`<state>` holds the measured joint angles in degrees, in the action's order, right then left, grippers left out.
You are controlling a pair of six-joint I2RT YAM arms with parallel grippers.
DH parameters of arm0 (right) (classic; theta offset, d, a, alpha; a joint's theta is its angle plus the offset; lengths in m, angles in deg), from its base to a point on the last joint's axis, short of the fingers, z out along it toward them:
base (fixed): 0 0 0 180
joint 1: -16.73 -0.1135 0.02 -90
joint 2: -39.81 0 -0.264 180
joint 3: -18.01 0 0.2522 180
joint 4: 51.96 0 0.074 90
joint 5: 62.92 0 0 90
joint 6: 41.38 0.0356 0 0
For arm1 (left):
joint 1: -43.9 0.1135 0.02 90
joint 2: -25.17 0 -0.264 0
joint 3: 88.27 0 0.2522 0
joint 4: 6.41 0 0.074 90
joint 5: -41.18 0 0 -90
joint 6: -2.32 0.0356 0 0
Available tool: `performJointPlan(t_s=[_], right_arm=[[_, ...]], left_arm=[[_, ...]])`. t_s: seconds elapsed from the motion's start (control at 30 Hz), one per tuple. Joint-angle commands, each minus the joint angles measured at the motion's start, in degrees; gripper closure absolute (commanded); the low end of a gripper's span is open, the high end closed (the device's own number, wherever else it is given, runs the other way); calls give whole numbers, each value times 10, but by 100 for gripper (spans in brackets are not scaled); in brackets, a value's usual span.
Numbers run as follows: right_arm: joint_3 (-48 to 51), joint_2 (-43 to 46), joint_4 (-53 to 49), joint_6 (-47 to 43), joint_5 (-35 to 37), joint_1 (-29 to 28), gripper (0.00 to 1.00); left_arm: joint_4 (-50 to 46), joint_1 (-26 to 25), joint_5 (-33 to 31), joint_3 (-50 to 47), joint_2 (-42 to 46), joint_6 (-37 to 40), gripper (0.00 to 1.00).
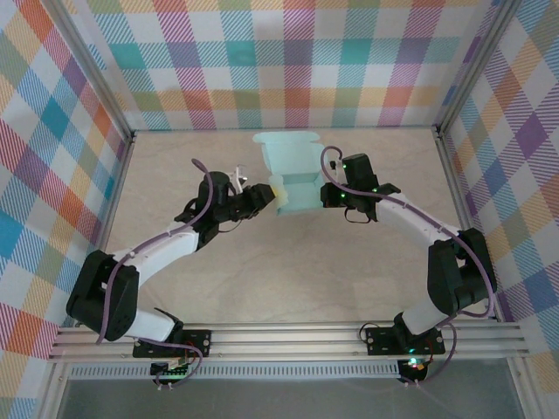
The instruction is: Fold the paper box
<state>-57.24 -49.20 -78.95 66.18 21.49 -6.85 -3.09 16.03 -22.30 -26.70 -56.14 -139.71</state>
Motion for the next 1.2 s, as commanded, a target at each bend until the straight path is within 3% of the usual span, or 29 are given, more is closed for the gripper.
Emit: performJointPlan(t_s=[0.0,0.13,0.27,0.8,1.17], right_arm=[[-11,5,-6,-2,-4,2,100],[-8,14,-11,-10,13,0,100],[-10,17,-20,-16,29,-3,100],[-27,10,-75,-30,161,-52,100],[27,7,-48,61,134,-65,100]], left_arm=[[-1,-11,9,27,-12,4,66],[-35,-14,6,39,-26,8,67],[-49,-17,7,51,-38,12,75],[-188,-31,-32,107,-99,39,75],[-230,-41,-39,115,-146,50,78]])
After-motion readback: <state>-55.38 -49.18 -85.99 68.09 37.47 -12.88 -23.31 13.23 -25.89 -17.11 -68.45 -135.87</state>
